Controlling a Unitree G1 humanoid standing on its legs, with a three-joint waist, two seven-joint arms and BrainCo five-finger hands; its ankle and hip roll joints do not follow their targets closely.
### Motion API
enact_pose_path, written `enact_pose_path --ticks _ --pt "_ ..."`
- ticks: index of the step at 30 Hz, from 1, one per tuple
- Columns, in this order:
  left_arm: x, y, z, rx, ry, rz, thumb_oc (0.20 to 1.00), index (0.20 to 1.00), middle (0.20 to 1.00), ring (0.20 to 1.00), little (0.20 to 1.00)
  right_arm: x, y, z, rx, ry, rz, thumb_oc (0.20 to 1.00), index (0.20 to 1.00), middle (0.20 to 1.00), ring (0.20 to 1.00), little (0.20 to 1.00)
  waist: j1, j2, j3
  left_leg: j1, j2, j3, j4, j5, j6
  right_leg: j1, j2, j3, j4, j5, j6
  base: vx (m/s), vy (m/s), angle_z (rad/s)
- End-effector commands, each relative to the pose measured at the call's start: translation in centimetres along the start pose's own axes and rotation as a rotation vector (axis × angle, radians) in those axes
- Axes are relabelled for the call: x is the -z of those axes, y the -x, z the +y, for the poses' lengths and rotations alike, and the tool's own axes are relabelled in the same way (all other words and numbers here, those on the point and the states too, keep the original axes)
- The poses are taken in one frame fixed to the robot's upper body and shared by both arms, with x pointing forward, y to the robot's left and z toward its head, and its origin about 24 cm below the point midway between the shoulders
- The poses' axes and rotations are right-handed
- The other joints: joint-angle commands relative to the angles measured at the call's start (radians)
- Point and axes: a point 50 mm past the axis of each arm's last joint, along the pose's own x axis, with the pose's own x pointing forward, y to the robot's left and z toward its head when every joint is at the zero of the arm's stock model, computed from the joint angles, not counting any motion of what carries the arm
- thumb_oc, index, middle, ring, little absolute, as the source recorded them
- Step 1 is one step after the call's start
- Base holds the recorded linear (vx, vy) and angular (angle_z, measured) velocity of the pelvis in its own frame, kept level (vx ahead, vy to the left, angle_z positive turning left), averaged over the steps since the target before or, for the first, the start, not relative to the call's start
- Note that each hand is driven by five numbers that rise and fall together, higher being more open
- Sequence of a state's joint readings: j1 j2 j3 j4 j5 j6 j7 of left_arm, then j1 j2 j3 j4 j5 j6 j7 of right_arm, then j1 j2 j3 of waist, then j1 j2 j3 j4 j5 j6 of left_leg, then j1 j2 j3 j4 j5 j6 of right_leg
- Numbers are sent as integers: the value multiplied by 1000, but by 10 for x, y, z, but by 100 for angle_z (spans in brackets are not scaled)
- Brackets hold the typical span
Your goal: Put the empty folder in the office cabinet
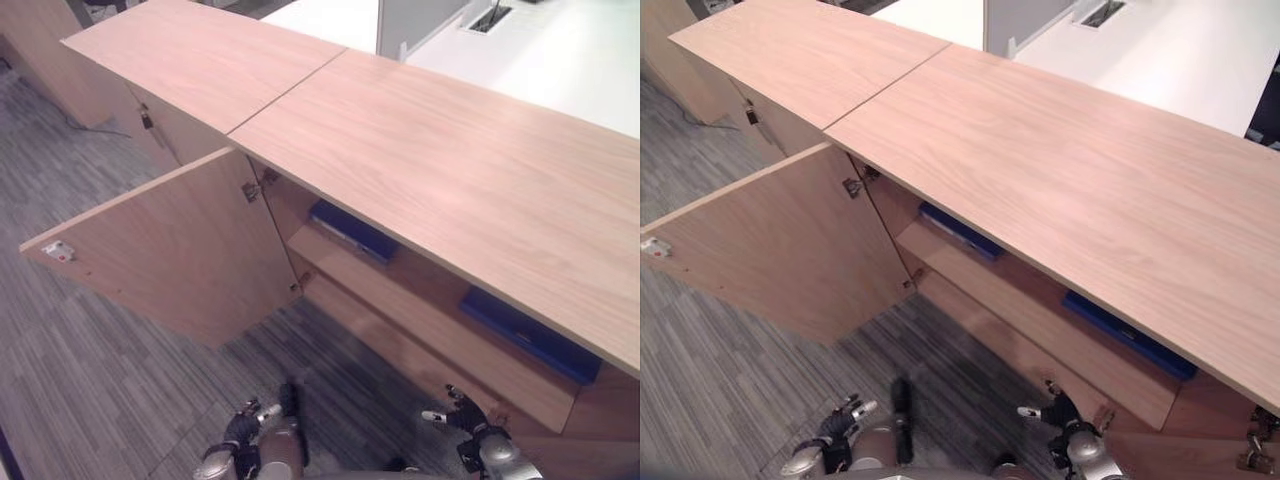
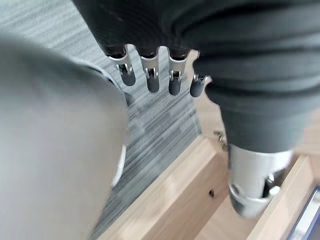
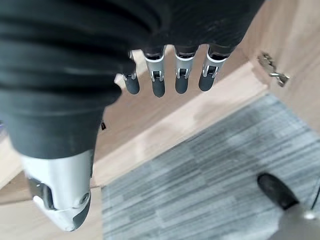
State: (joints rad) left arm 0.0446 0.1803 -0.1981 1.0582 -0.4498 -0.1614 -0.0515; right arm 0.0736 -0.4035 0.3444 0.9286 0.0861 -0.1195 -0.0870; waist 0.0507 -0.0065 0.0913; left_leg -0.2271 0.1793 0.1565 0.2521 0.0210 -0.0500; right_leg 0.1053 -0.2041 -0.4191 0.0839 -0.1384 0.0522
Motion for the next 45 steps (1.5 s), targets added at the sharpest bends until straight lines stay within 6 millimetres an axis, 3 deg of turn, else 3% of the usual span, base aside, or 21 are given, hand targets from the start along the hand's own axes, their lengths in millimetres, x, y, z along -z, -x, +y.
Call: enact_pose_path --ticks 1,6,11,12,15,16,19,23,25,27,28,29,30,32,36,45 --pt "-19 -4 7 -26 -24 -62 1000 1000 1000 1000 1000 -24 -10 -3 22 -28 -55 1000 1000 1000 1000 1000 -14 9 29 186 105 -20 -221 118 -125 -115 -5 55 -9 80 73 -91 152 75" --pt "-6 -1 7 -31 -16 -20 1000 1000 1000 1000 1000 -15 -8 -2 15 -38 -25 1000 1000 1000 1000 1000 -27 27 2 249 140 -3 -251 149 -155 -102 -32 -17 -20 110 90 -50 164 127" --pt "-1 -1 8 -27 -31 4 1000 1000 1000 1000 1000 -12 -9 -4 29 -51 -1 1000 1000 1000 1000 1000 -12 23 2 257 120 38 -312 106 -161 -63 -81 -75 -21 137 122 26 215 59" --pt "0 -1 9 -31 -52 19 1000 1000 1000 1000 1000 -11 -10 -3 30 -61 12 1000 1000 1000 1000 1000 -7 9 -3 253 93 27 -315 68 -147 -52 -106 -81 -20 154 139 111 298 77" --pt "-5 -2 11 -33 -79 14 1000 1000 1000 1000 1000 -16 -12 1 34 -94 10 1000 1000 1000 1000 1000 10 -15 -1 240 44 3 -310 28 -118 -43 -154 -86 -13 190 164 97 311 39" --pt "-10 -3 15 -41 -91 2 1000 1000 1000 1000 1000 -19 -14 5 30 -115 10 1000 1000 1000 1000 1000 18 -31 0 237 6 -8 -310 -1 -93 -44 -186 -82 -2 215 181 84 233 20" --pt "-16 -4 19 -52 -90 -12 1000 1000 1000 1000 1000 -21 -15 10 19 -123 11 1000 1000 1000 1000 1000 24 -45 4 239 -31 -16 -311 -24 -66 -57 -221 -70 36 244 188 80 220 11" --pt "-27 -4 28 -80 -57 -51 1000 1000 1000 1000 1000 -28 -17 21 -14 -125 11 1000 1000 1000 1000 1000 31 -56 27 248 -79 -6 -315 -42 -22 -126 -270 -25 149 361 201 42 225 17" --pt "-32 -4 32 -87 -52 -71 1000 1000 1000 1000 1000 -31 -18 24 -23 -125 2 1000 1000 1000 1000 1000 33 -41 43 248 -81 -13 -315 -39 -7 -158 -233 22 193 337 192 17 231 -6" --pt "-32 -4 29 -78 -54 -77 1000 1000 1000 1000 1000 -29 -17 26 -30 -132 4 1000 1000 1000 1000 1000 23 -27 45 259 -91 -28 -322 -42 6 -188 -149 95 200 264 174 72 225 4" --pt "-32 -4 26 -68 -61 -78 1000 1000 1000 1000 1000 -27 -16 27 -26 -143 10 1000 1000 1000 1000 1000 12 -17 48 265 -96 -47 -323 -40 13 -200 -75 136 191 185 149 59 139 18" --pt "-32 -4 26 -68 -61 -78 1000 1000 1000 1000 1000 -27 -16 26 -26 -144 10 1000 1000 1000 1000 1000 11 -16 46 262 -95 -47 -324 -38 12 -202 -73 135 188 188 148 91 148 30" --pt "-32 -5 22 -56 -77 -75 1000 1000 1000 1000 1000 -21 -15 28 -28 -150 32 1000 1000 1000 1000 1000 4 -12 49 260 -116 -74 -325 -32 19 -206 10 169 144 122 127 74 67 54" --pt "-31 -6 21 -57 -92 -65 1000 1000 1000 1000 1000 -16 -14 29 -28 -150 47 1000 1000 1000 1000 1000 8 -20 46 261 -135 -90 -328 -39 20 -175 16 129 94 118 119 73 24 65" --pt "-28 -7 21 -63 -94 -53 1000 1000 1000 1000 1000 -8 -12 27 -26 -135 75 1000 1000 1000 1000 1000 -2 -26 32 272 -145 -103 -339 -39 18 -152 43 191 37 126 126 73 -35 49" --pt "-27 -7 6 -12 -140 -69 1000 1000 1000 1000 1000 21 -3 27 -14 -147 177 1000 1000 1000 1000 1000 -8 -32 -7 308 -138 -97 -339 -52 -2 -44 40 174 -101 152 120 73 -60 -2"
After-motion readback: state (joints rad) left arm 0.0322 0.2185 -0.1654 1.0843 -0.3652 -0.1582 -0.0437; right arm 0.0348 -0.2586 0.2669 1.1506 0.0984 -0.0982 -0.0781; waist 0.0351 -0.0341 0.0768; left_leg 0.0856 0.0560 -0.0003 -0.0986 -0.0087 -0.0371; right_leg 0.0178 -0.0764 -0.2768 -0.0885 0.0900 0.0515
